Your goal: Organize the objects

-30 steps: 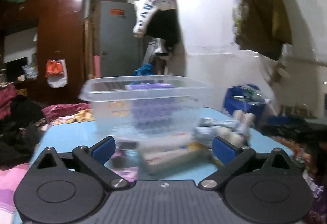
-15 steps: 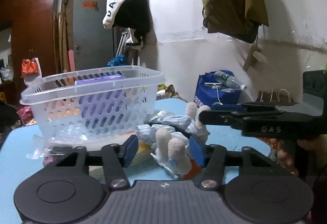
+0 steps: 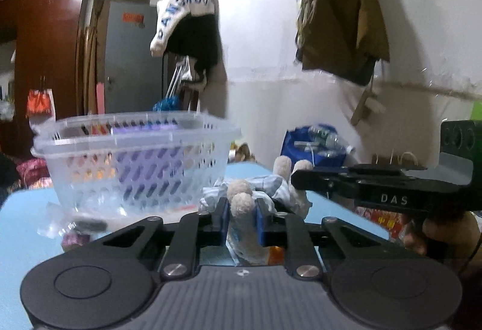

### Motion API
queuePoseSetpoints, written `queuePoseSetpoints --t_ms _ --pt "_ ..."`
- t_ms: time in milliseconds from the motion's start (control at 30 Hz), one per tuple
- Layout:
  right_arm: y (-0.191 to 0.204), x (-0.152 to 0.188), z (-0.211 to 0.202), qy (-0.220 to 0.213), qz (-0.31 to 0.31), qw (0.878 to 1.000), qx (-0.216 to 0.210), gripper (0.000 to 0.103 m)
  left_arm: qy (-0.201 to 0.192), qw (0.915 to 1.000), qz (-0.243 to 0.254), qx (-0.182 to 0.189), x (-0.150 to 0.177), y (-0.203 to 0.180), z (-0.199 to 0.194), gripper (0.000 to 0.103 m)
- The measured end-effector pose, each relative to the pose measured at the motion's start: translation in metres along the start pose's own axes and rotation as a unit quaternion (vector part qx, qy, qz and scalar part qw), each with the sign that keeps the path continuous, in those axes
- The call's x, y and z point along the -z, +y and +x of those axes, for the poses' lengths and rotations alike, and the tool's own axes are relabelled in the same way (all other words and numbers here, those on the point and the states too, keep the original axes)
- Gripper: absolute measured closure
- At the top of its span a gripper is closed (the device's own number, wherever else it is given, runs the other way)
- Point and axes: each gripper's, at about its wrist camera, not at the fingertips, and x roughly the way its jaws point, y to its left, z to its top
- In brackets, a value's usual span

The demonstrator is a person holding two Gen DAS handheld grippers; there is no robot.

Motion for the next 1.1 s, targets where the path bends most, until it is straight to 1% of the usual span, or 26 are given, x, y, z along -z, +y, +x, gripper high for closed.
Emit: queuePoseSetpoints --t_ms 133,233,367,500,533,600,633,733,800,867,933,1100 --pt "0.008 -0.016 -0.003 -0.020 -0.010 1.000 -0.011 0.089 -0.034 0.9994 0.000 0.004 -0.013 0.008 -0.019 0.082" --pt "0.017 -0.041 0.001 -0.046 -0.028 0.998 -0.025 0.089 -0.064 0.9979 0.005 -0.004 -0.031 0.016 -0.034 0.082" --pt "0.036 -0.081 0.025 -0.072 -0.066 0.995 -0.033 0.090 -0.104 0.9934 0.025 -0.042 -0.065 0.031 -0.046 0.082" --pt "0.049 -0.113 0.072 -0.078 -0.087 0.992 -0.038 0.090 -0.117 0.9890 0.022 -0.088 -0.098 0.066 -0.035 0.082" --pt "0.051 -0.117 0.084 -0.076 -0.087 0.993 -0.039 0.090 -0.114 0.9886 0.019 -0.097 -0.104 0.076 -0.030 0.082" --pt "0.054 -0.122 0.117 -0.057 -0.084 0.994 -0.042 0.090 -0.108 0.9863 0.009 -0.124 -0.114 0.100 -0.014 0.082" --pt "0.056 -0.121 0.133 -0.048 -0.089 0.994 -0.036 0.090 -0.102 0.9860 0.002 -0.132 -0.116 0.112 -0.005 0.082" --pt "0.057 -0.113 0.184 0.005 -0.105 0.994 -0.009 0.090 -0.065 0.9861 -0.025 -0.151 -0.119 0.144 0.033 0.083" --pt "0.056 -0.104 0.209 0.039 -0.114 0.993 0.002 0.090 -0.040 0.9861 -0.033 -0.158 -0.116 0.154 0.054 0.083" --pt "0.054 -0.097 0.219 0.049 -0.112 0.992 0.004 0.090 -0.025 0.9857 -0.035 -0.163 -0.110 0.159 0.071 0.083" --pt "0.052 -0.092 0.221 0.051 -0.109 0.993 0.001 0.090 -0.021 0.9860 -0.036 -0.162 -0.106 0.160 0.078 0.083" --pt "0.057 -0.091 0.223 0.064 -0.131 0.989 0.001 0.090 -0.018 0.9837 -0.038 -0.175 -0.107 0.160 0.081 0.083"
